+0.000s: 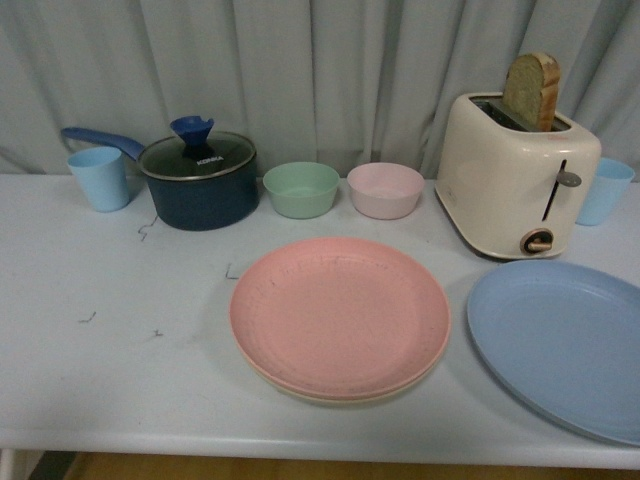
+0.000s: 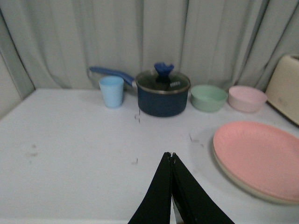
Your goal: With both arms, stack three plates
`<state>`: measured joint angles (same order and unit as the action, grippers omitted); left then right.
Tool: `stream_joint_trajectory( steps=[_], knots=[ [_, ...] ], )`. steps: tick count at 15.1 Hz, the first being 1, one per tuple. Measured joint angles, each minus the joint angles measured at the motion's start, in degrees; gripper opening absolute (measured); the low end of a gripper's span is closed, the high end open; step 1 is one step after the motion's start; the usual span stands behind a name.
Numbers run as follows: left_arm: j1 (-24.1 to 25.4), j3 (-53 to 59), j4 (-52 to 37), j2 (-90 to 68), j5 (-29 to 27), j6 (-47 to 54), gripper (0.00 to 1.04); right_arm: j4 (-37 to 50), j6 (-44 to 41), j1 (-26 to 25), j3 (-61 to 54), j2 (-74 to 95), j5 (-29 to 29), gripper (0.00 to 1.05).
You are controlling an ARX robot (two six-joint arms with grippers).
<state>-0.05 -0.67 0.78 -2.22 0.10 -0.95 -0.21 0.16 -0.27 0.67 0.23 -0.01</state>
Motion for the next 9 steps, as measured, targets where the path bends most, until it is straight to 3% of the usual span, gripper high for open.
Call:
stream_joint_trajectory(
  steps=[2,3,9],
  knots=[
    [0.0,0.02,-0.17,1.79,-0.04,0.04,0.02,0.04,0.0,0.0,0.0,0.0,-0.02,0.98],
    [0.0,0.02,-0.33,1.79,-0.09,0.0,0.08,0.0,0.0,0.0,0.0,0.0,0.0,0.98],
    [0.0,0.02,-0.57,1.79,-0.11,0.0,0.84,-1.66,0.26,-0.2,0.26,0.37,-0.59,0.98]
  ],
)
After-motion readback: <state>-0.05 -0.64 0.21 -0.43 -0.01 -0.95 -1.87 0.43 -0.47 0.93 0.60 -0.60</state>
